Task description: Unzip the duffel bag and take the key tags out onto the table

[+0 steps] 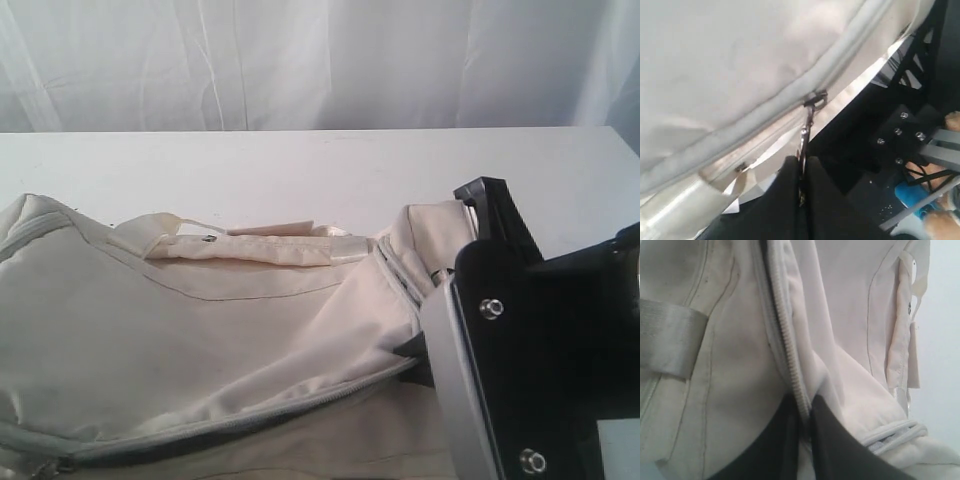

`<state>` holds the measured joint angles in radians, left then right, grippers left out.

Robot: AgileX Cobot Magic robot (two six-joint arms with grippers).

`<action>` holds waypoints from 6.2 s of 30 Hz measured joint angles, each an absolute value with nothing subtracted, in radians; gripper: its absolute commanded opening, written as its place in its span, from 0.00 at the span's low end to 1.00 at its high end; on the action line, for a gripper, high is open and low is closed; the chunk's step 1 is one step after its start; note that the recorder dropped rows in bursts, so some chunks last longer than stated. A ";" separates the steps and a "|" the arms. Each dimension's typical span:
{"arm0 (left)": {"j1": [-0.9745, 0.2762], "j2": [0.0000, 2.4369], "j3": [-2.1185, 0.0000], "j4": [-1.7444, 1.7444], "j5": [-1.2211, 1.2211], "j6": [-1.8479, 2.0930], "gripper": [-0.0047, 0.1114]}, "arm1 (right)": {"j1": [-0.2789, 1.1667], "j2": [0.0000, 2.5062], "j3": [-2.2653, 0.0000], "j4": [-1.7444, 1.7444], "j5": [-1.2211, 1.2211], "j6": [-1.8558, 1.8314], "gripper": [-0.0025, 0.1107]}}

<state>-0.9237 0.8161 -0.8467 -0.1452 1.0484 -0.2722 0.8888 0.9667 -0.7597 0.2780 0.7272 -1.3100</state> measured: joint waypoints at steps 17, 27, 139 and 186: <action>-0.927 0.633 -0.847 0.318 1.130 -0.489 0.04 | 0.889 0.967 -0.760 0.266 0.718 -1.270 0.02; -0.929 0.628 -0.847 0.461 1.130 -0.510 0.04 | 0.889 0.926 -0.760 0.260 0.712 -1.195 0.02; -0.931 0.628 -0.845 0.722 1.128 -0.026 0.04 | 1.295 1.625 -1.138 1.006 0.225 -1.537 0.13; -0.925 0.627 -0.845 0.693 0.994 0.408 0.04 | 1.341 1.699 -1.282 0.990 0.140 -1.546 0.02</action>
<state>-0.9251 0.6267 -0.8446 0.6935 0.9942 0.4085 1.3409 1.6994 -1.2819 0.9898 0.1398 -1.5464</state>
